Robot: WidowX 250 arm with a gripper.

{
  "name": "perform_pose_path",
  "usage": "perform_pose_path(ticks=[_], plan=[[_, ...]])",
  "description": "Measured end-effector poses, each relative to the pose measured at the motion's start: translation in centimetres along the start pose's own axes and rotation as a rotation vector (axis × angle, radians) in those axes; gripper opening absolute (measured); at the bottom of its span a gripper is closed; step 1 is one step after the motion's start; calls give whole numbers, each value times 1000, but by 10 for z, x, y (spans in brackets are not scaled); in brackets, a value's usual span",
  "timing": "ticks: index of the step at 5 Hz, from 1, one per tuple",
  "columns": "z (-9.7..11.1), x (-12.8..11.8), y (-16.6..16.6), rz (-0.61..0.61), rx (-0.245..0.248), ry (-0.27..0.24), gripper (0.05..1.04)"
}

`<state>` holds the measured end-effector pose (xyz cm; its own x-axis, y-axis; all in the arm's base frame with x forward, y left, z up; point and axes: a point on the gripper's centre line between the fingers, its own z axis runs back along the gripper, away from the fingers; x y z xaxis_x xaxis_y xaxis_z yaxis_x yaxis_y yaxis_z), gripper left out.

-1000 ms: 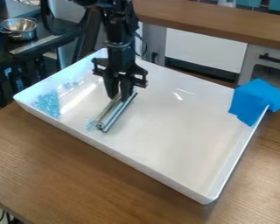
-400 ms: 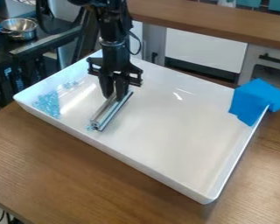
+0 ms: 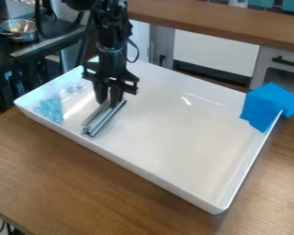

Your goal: Sweep into pile

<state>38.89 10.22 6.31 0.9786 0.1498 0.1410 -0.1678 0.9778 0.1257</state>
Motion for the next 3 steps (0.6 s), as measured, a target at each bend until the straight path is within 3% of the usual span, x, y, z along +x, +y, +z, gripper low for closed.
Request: perform_pose_path(ticks=[3], plan=[[-4, 3, 45, 106, 221, -22, 313]])
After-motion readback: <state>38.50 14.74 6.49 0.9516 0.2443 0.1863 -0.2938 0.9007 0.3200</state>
